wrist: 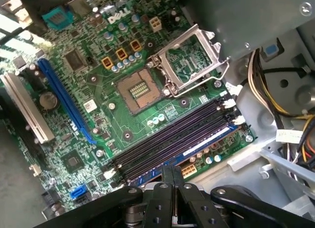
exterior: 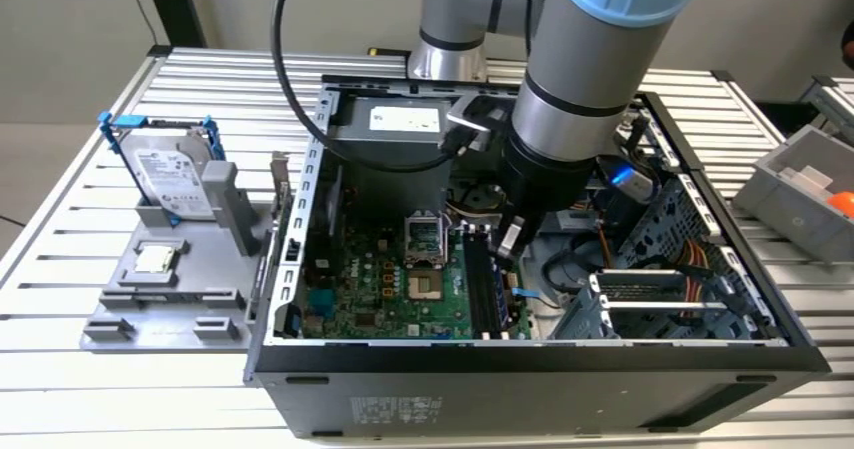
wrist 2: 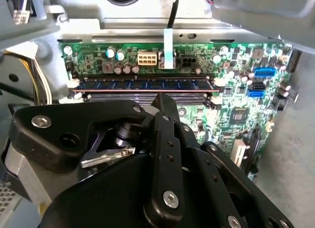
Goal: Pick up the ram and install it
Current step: 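Press down the ram until it locks into place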
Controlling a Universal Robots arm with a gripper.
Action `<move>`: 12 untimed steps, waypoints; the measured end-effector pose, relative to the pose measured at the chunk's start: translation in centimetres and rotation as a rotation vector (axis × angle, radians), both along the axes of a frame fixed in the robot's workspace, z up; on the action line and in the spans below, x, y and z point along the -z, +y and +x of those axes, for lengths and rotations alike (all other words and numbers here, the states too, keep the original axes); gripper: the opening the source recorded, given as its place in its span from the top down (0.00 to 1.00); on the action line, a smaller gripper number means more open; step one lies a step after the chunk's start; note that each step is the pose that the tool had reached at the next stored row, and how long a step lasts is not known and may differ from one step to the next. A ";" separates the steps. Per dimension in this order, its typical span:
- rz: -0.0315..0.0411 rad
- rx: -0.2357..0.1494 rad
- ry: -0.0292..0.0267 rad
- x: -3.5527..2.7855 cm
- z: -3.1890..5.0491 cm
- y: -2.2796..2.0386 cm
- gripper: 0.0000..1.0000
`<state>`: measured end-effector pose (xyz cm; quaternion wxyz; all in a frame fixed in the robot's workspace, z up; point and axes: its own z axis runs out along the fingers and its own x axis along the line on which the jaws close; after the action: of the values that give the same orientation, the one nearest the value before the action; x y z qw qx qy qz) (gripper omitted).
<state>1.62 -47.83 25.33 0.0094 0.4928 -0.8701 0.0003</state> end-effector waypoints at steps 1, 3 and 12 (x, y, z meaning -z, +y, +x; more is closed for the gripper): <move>0.0000 0.000 0.0000 0.00 0.00 0.00 1.00; 0.0000 0.000 0.0001 0.00 0.00 0.00 1.00; 0.0000 -0.041 0.0001 0.01 0.00 0.00 1.00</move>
<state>1.62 -47.83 25.32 0.0094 0.5104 -0.8599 0.0005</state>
